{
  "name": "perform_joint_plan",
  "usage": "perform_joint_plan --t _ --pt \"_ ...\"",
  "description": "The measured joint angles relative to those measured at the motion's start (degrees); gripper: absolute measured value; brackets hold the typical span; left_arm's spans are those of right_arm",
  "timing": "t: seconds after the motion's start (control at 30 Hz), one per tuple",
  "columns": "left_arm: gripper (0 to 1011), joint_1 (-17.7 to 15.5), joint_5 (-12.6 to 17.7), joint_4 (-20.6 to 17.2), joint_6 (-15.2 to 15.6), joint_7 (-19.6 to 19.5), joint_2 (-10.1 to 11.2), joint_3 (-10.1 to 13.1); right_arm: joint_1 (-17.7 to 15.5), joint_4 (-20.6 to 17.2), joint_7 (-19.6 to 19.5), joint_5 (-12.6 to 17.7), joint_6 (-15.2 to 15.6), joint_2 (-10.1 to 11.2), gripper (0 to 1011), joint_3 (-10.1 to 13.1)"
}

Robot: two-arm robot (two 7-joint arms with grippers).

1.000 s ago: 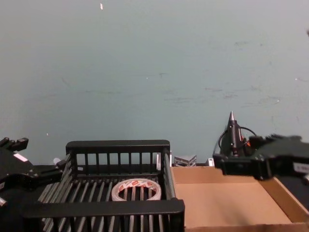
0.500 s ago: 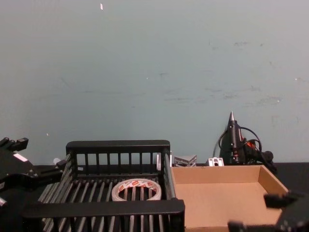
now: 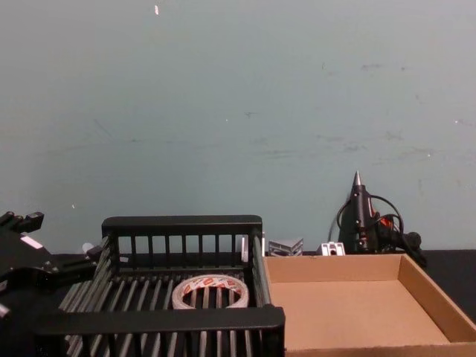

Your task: Pick up the white tape and place it into the black box , Pick up the silver tape and place it into the brown box.

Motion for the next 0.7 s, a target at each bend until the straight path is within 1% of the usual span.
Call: perform_joint_plan --t 0.07,0.2,0.7 --pt "1001 0.00 0.00 0.00 0.00 0.00 0.00 0.00 0.35 0.34 0.09 -0.30 0.36 0.08 1000 -0.59" --pt "1001 0.00 0.00 0.00 0.00 0.00 0.00 0.00 0.91 0.86 0.09 -0.59 0.76 -0.08 1000 -1.06" --pt "1001 0.00 0.00 0.00 0.00 0.00 0.00 0.00 3.12 3.28 0.09 -1.69 1.65 -1.18 1000 -2.13"
